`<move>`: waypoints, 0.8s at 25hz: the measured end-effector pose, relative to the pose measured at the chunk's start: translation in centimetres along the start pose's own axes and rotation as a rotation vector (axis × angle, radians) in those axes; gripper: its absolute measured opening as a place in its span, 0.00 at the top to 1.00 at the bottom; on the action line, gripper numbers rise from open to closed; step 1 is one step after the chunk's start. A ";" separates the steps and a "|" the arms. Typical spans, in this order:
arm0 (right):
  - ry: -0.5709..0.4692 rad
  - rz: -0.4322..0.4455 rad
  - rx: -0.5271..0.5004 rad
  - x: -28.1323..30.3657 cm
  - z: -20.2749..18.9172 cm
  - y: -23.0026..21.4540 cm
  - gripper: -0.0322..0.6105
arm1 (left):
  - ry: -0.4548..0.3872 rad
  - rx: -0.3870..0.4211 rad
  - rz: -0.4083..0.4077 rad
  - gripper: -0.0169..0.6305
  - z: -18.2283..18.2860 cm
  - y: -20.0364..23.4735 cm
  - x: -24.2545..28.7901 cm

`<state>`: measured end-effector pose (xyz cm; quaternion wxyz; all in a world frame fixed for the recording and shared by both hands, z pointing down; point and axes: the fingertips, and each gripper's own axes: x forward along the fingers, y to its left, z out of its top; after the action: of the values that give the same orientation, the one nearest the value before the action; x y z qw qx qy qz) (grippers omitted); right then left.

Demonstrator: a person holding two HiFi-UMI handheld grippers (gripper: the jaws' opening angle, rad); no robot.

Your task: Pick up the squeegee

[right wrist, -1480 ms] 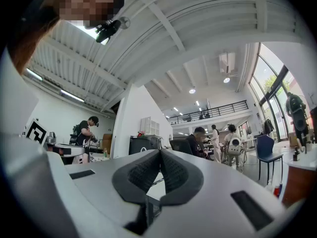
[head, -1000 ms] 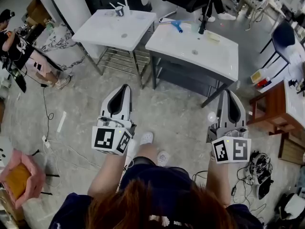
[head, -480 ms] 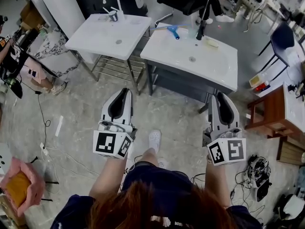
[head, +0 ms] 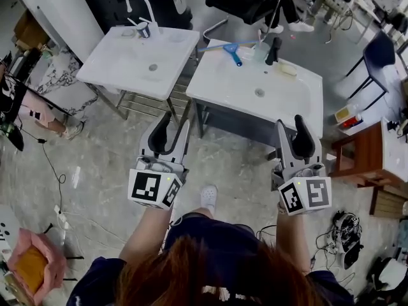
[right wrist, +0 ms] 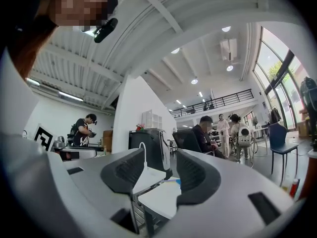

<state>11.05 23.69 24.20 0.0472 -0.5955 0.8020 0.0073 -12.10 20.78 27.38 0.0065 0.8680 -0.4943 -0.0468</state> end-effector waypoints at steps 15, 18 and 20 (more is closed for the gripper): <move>-0.014 0.007 0.012 11.6 -1.1 -2.6 0.52 | 0.020 -0.010 -0.007 0.63 -1.3 6.9 10.5; -0.016 0.031 0.018 14.1 -1.7 -3.7 0.52 | 0.028 -0.012 0.012 0.62 -1.9 7.9 12.4; -0.019 0.053 0.017 16.3 -2.1 -4.5 0.52 | 0.026 -0.009 0.030 0.61 -2.1 8.6 14.1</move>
<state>10.56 6.69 25.07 0.0597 -0.5734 0.8171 0.0075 -12.16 4.17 28.88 0.0177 0.8611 -0.5067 -0.0375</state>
